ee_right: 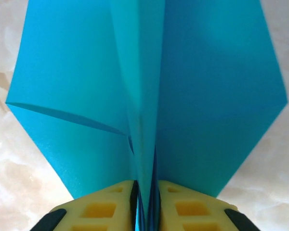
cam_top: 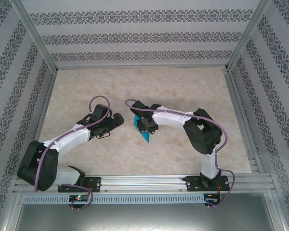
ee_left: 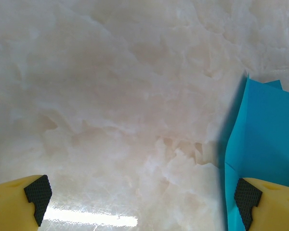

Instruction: Fold a paper plane with a square sheet of paper (pick it up from the middle)

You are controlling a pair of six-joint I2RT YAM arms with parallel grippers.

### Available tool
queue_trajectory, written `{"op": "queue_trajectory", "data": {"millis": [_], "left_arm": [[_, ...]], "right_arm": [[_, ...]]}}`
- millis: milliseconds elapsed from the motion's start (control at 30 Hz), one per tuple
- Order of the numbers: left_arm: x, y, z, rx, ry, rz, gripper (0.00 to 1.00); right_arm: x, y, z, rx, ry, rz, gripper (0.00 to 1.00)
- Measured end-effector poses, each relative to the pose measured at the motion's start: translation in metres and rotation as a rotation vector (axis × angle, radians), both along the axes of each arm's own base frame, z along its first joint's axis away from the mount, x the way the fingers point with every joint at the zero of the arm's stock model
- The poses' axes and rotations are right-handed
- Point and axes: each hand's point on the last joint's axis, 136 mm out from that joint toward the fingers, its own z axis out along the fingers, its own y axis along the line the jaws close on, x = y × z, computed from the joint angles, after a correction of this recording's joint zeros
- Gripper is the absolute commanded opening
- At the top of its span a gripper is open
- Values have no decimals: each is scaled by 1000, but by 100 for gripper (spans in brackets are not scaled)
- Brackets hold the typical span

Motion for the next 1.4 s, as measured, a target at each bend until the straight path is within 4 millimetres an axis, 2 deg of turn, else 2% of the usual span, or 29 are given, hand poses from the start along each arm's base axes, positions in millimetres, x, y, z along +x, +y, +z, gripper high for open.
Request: {"op": "queue_trajectory", "data": {"millis": [267,567,700,900,1000,1133,1333,1400], "left_arm": [[-1,0,-5,8,15,-3,100],[-2,1,-10,22,27,-15,100],[-1,0,-9,25,27,-18,100],[0,0,-8,27,29,-21,100],[1,0,-10,30,35,-22,100],[0,0,-13,37,49,-26,100],[0,-2,-14,42,56,-41,100],[1,-2,-13,41,51,-44,100]], "right_arm": [[-2,-2,-9,-16,17,-7,18],[1,-4,-7,-33,9,-26,10],[17,-7,3,-21,-18,-48,8],[63,-13,31,29,-97,-87,8],[82,-15,35,39,-120,-95,11],[98,-18,22,21,-113,-96,14],[100,-23,-7,-17,-63,-98,16],[103,-21,-5,-11,-66,-99,16]]}}
